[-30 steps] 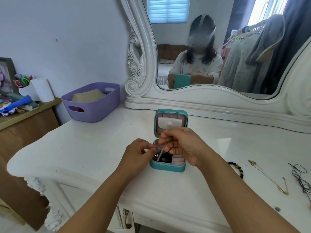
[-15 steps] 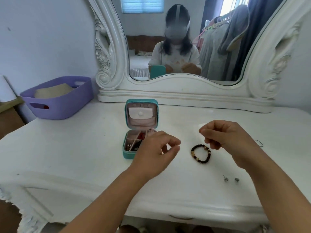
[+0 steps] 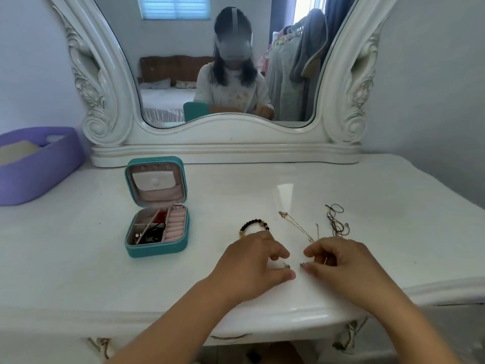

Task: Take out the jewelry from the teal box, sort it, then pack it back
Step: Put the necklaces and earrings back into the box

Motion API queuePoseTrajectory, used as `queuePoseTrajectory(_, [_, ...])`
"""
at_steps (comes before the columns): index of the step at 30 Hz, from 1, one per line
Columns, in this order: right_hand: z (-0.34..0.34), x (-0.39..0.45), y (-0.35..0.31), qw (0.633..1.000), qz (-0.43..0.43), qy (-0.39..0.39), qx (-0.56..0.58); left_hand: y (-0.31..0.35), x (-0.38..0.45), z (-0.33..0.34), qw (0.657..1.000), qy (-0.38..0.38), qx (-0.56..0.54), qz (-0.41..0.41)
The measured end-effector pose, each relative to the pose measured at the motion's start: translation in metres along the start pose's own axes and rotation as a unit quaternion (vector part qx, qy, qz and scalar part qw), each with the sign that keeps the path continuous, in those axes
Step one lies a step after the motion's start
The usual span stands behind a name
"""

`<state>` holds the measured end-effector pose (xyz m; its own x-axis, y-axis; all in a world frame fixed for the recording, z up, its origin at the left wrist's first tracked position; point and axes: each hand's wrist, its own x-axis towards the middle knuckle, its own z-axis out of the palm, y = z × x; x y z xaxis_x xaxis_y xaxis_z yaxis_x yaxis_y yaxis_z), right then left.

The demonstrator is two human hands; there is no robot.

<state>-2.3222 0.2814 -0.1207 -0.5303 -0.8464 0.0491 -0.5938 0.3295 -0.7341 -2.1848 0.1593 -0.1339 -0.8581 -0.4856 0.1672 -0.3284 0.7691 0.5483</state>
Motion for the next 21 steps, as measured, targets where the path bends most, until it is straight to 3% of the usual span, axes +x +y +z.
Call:
queuePoseTrajectory(10, [0.017,0.000,0.003,0.994,-0.049,0.040,-0.087,0.005,0.007,0.009,0.999,0.021,-0.011,-0.037])
queuePoseTrajectory(21, [0.020,0.015,-0.005,0.998,-0.035,0.046,-0.036,-0.010,-0.002,-0.005,0.986,0.098,-0.122,-0.055])
